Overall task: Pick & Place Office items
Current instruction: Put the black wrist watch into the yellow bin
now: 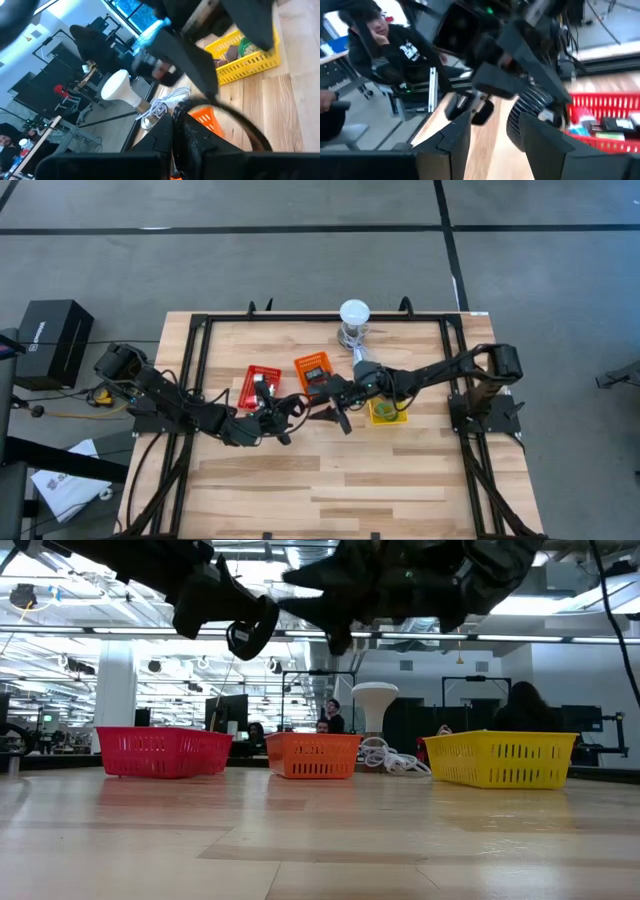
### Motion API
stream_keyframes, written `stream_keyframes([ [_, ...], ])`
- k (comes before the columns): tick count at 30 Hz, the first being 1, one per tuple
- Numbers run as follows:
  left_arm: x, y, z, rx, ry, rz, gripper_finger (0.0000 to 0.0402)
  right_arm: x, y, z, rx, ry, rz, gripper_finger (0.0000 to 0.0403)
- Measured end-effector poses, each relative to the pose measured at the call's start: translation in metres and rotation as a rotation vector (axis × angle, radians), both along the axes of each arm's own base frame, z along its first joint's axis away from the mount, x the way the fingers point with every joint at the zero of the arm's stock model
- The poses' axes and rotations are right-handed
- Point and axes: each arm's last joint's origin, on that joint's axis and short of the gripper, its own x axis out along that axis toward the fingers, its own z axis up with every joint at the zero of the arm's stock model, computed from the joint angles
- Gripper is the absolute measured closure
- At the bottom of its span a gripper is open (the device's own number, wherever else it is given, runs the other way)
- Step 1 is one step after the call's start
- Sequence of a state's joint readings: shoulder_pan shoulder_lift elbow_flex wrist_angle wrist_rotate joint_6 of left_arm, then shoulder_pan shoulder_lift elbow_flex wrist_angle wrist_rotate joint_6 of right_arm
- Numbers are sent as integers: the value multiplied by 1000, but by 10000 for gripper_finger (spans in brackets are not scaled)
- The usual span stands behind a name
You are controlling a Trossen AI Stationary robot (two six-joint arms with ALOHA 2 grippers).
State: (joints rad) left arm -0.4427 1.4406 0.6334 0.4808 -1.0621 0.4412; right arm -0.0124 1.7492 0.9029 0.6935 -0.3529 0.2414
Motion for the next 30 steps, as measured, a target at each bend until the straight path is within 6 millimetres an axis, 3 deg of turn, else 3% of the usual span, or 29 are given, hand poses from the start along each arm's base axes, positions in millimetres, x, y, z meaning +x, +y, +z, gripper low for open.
stream_keyframes([
  [4, 0, 0, 0, -1, -1, -1, 383, 13, -1, -13, 27, 53, -9, 242],
  [14, 0, 0, 1, -4, -8, -1, 388, 43, 0, -24, 38, 61, 36, 242],
  [19, -1, -3, 1, -6, -10, -14, 386, 39, -7, -25, 48, 176, 40, 242],
  [23, -7, -6, 12, -27, -48, -35, 392, 31, -16, -14, 17, 211, 29, 242],
  [30, -12, -4, 20, -87, -113, -29, 387, 32, -8, -7, -11, 148, 53, 242],
])
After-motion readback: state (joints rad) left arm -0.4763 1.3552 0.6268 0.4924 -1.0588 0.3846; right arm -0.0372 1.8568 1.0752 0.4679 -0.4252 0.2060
